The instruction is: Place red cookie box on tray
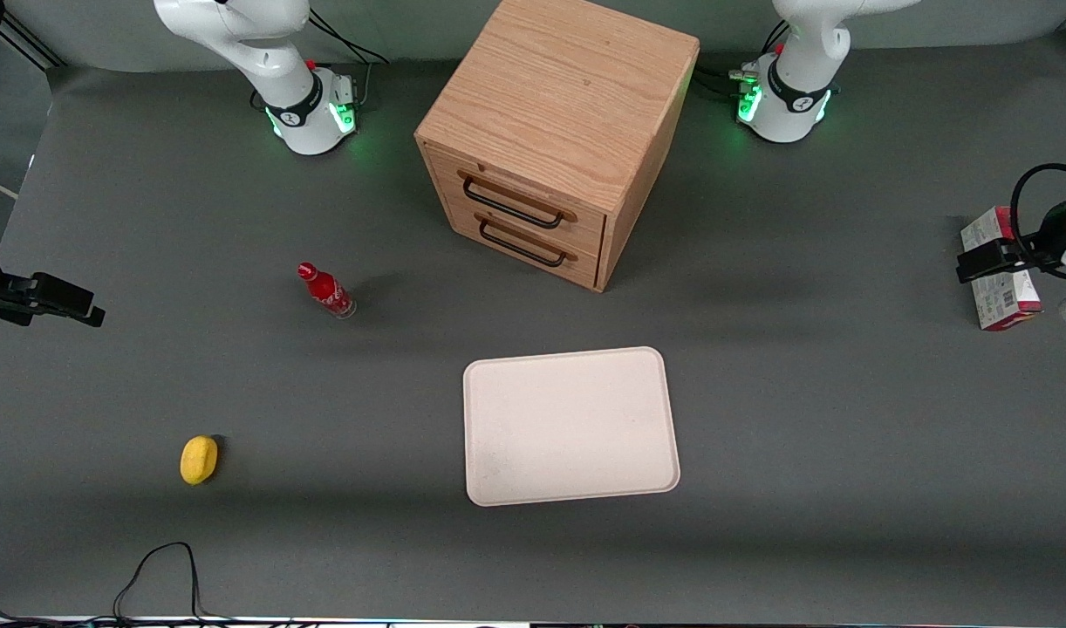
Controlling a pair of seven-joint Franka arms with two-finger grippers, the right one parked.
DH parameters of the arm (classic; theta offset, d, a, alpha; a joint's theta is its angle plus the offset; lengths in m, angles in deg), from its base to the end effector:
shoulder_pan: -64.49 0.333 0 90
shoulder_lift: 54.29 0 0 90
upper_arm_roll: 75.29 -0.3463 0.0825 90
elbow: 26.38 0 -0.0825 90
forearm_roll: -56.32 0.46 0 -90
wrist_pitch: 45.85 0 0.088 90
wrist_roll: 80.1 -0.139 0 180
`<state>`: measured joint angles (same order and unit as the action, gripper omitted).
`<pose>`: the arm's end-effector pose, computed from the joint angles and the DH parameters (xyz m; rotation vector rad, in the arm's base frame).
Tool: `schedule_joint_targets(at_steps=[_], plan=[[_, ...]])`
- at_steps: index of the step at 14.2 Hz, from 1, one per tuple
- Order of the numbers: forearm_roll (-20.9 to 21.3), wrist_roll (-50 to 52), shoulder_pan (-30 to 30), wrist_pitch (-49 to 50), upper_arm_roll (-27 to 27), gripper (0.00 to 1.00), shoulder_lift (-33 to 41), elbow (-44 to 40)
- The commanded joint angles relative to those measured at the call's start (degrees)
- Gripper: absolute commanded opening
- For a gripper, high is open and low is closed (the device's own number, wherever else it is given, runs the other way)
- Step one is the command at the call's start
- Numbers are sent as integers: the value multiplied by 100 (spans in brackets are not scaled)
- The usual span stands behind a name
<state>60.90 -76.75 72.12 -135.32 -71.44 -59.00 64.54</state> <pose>0.6469 0.0553 0.5612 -3.0576 -0.1849 0.1649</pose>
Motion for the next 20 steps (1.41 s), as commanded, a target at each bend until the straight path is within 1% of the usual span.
schedule_joint_targets(at_steps=[1, 2, 4, 6, 9, 12, 14, 16, 20], plan=[[52, -675, 562, 141, 20, 100, 5, -101], [52, -860, 694, 149, 20, 100, 5, -206], [52, -1473, 1194, 333, 20, 100, -3, -443], [52, -1984, 1538, 387, 20, 100, -47, -663], [52, -2774, 2126, 369, 20, 100, -188, -787], [60, -3129, 2479, 308, 20, 100, -433, -743], [104, -3226, 2515, 185, 20, 100, -566, -629], [166, -3226, 2533, -191, 20, 100, -531, -183], [183, -3235, 2787, -1630, 11, 100, -338, 1344]])
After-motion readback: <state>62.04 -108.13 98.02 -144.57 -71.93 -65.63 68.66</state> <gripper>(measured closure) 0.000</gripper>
